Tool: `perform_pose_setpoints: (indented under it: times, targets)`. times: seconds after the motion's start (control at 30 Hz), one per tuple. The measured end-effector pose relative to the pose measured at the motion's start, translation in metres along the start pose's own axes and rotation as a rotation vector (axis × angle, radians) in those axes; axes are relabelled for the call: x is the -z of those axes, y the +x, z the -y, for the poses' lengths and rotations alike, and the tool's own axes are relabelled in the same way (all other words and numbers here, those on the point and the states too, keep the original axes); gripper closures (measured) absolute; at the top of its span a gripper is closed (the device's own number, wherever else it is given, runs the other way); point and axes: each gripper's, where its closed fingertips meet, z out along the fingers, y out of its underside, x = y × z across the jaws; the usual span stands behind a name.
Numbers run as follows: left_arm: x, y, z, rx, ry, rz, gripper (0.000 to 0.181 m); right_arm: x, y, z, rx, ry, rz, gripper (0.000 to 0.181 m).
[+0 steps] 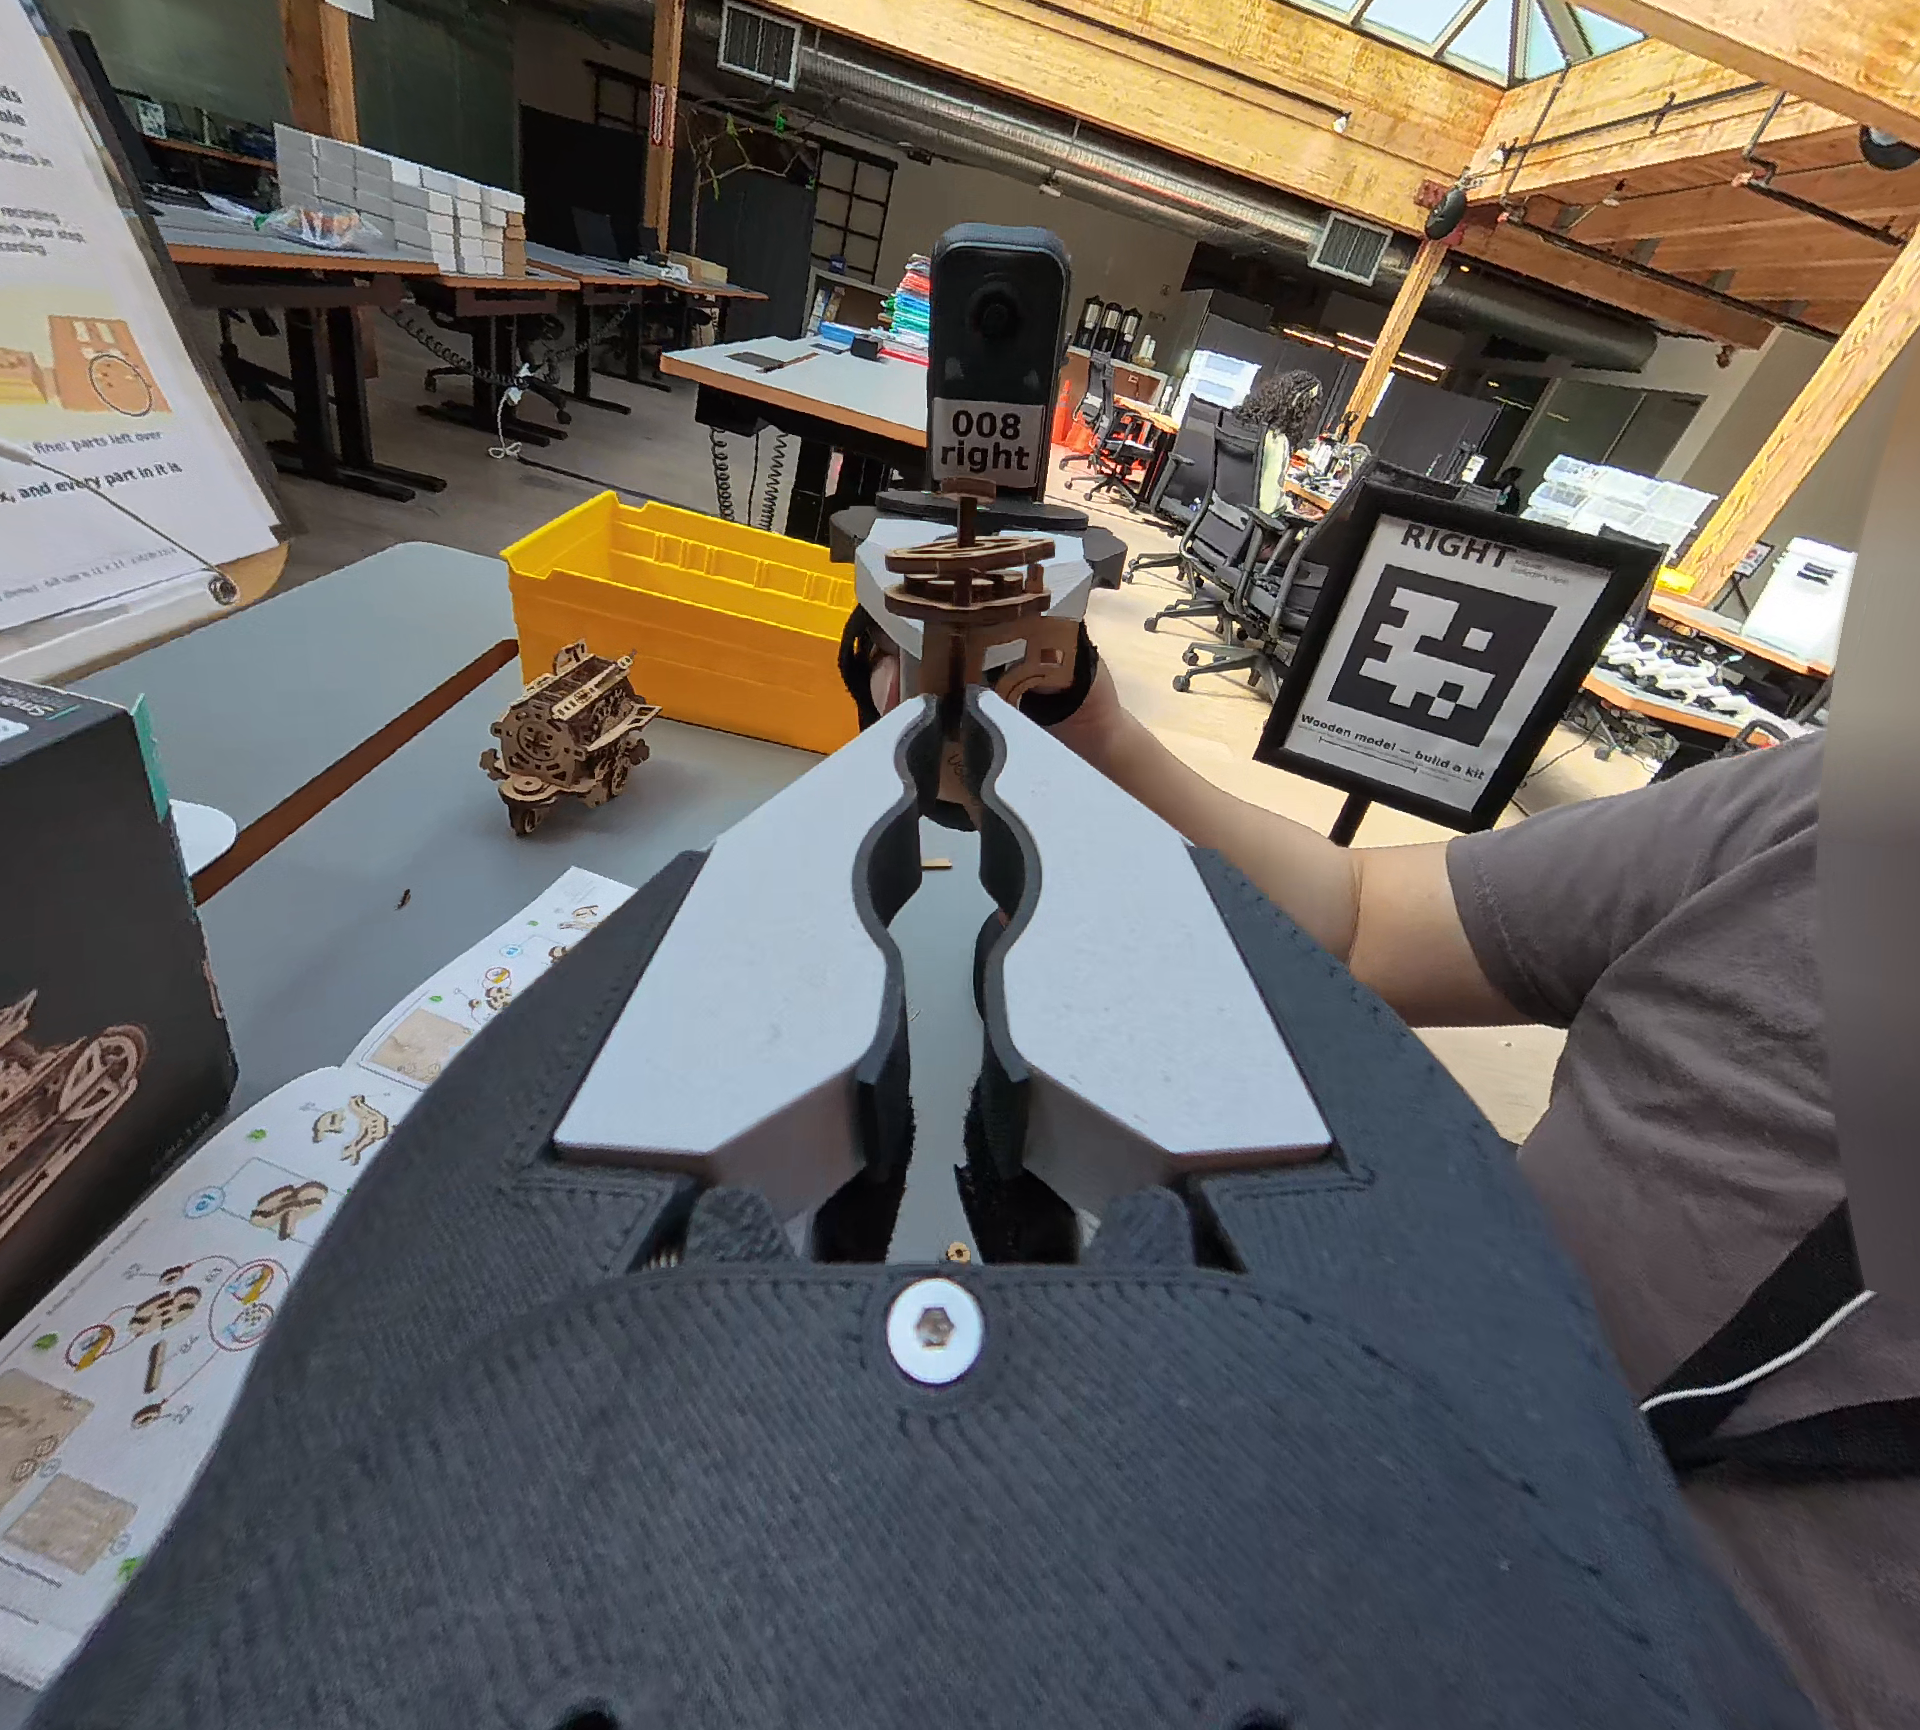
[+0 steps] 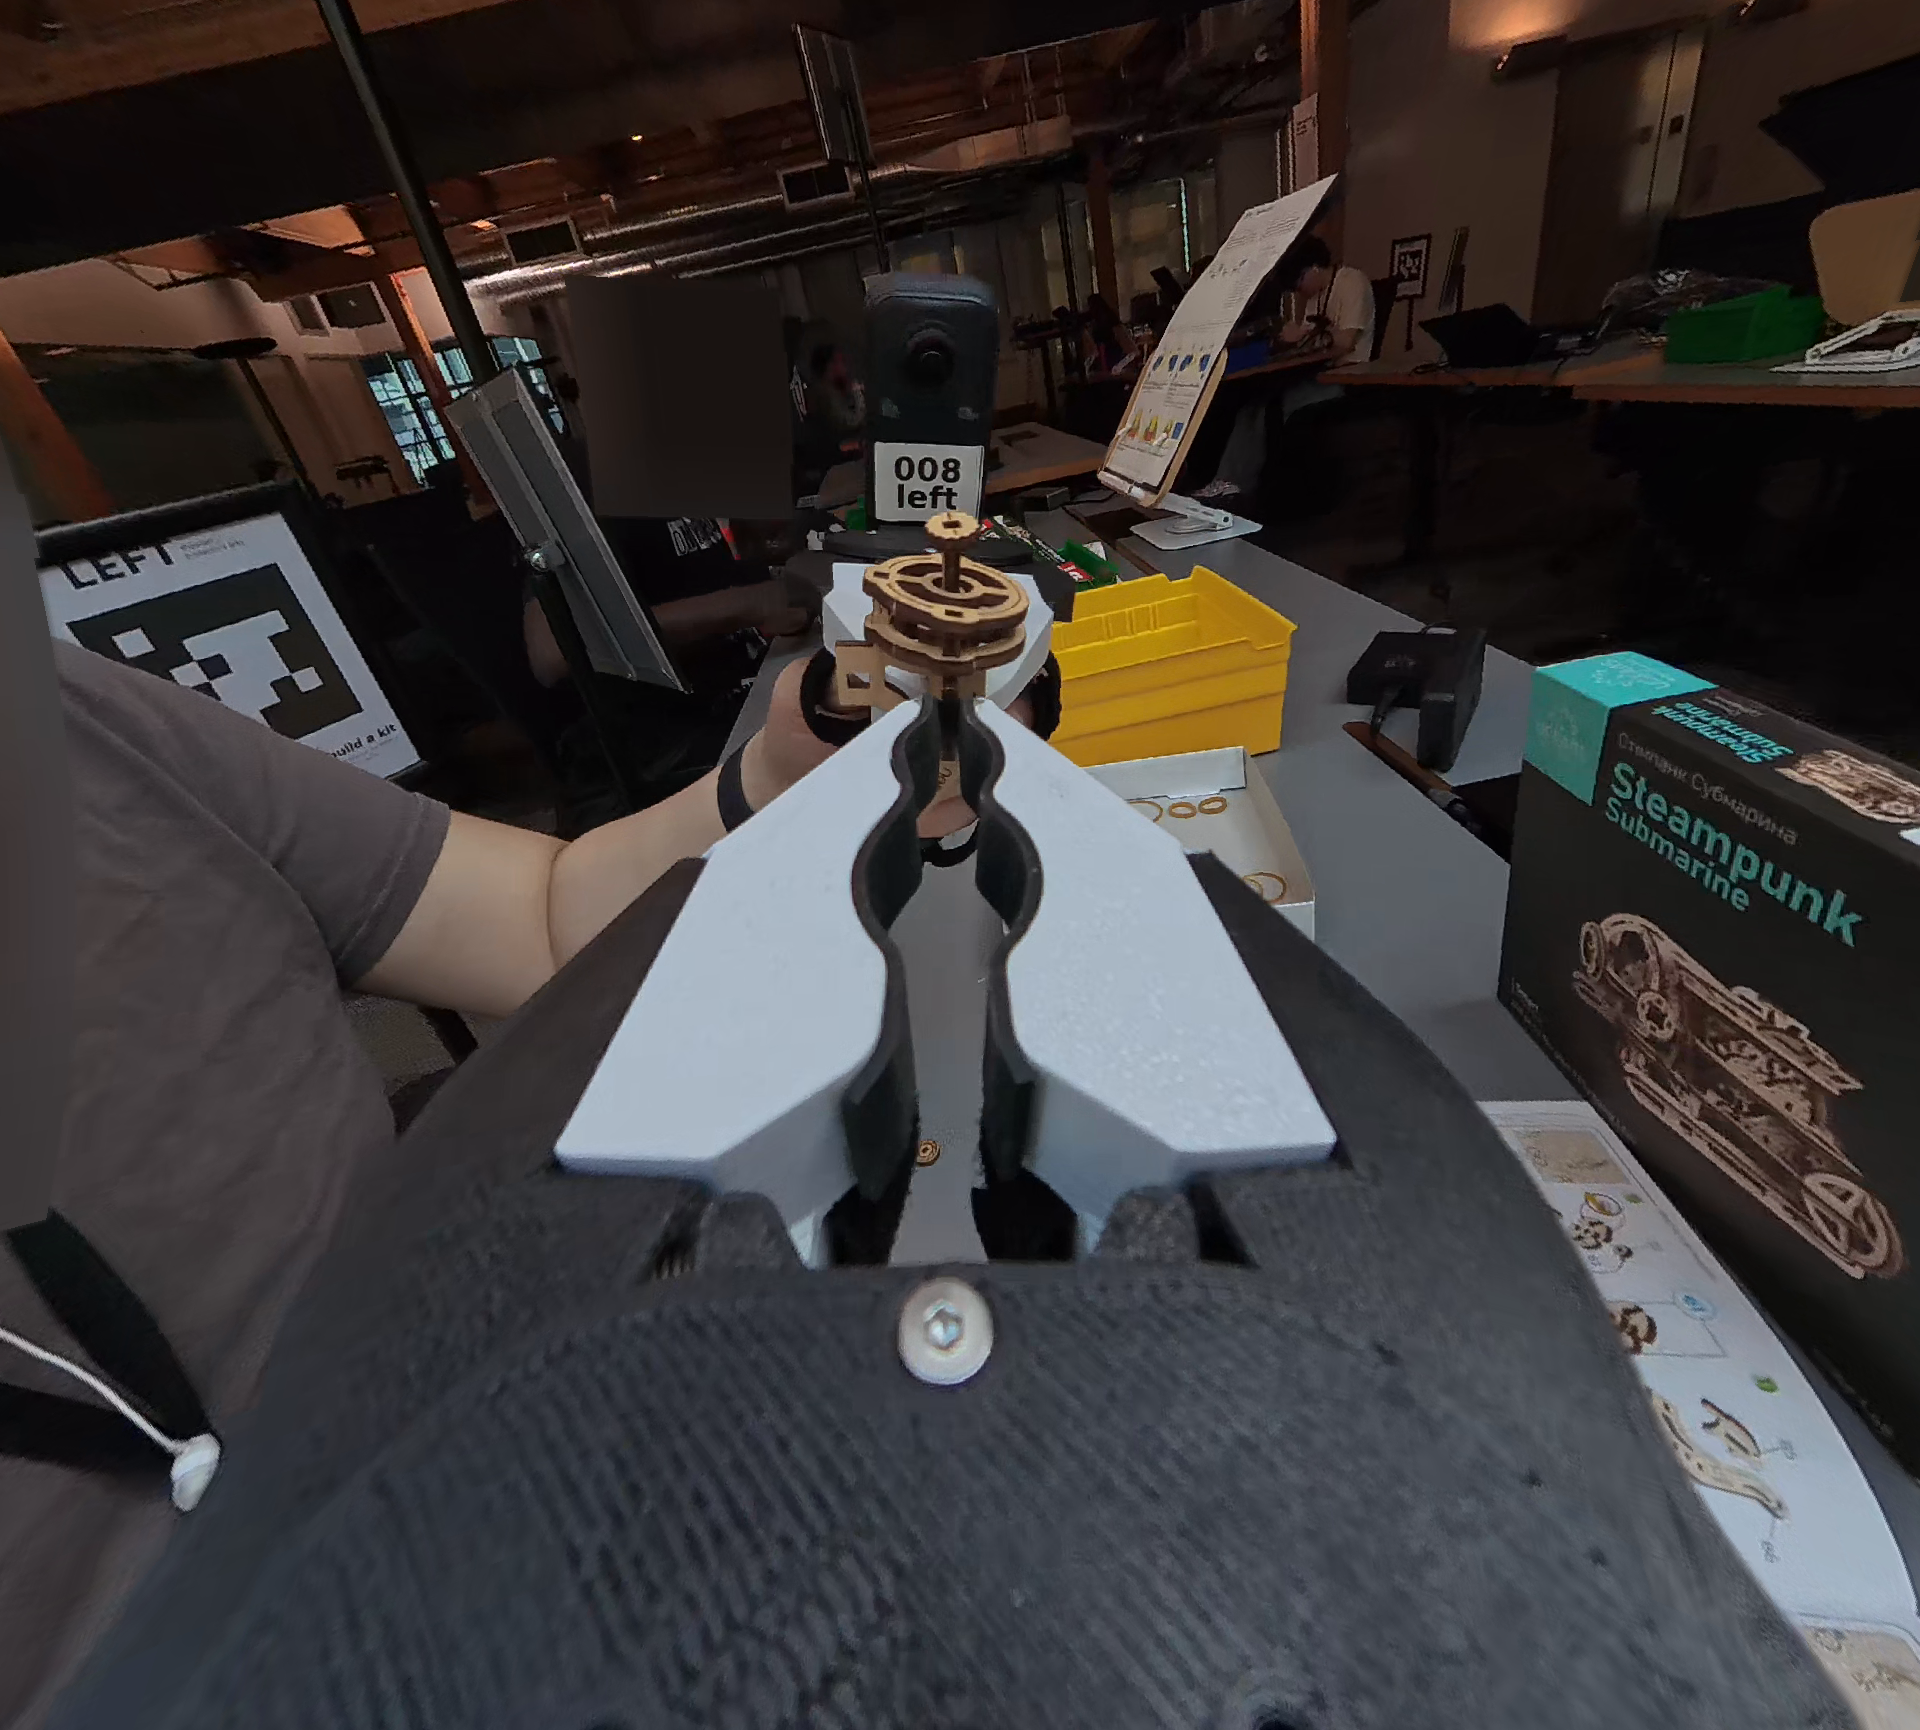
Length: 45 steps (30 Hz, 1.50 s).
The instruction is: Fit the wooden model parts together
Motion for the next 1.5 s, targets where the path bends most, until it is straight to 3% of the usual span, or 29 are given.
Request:
perform_pose_setpoints:
  times: [0.27,0.63,1.5]
  targets:
    - [0.01,-0.021,0.023,-0.044,0.014,0.018,0.18,-0.016,0.021,0.016,0.023,-0.059,0.003,0.18]
    - [0.018,-0.054,0.003,-0.016,-0.01,0.058,0.181,-0.023,0.053,-0.007,-0.067,0.012,0.05,0.18]
    - [0.014,-0.066,-0.011,0.022,-0.009,0.071,0.18,-0.017,0.063,-0.021,-0.083,0.02,0.04,0.18]
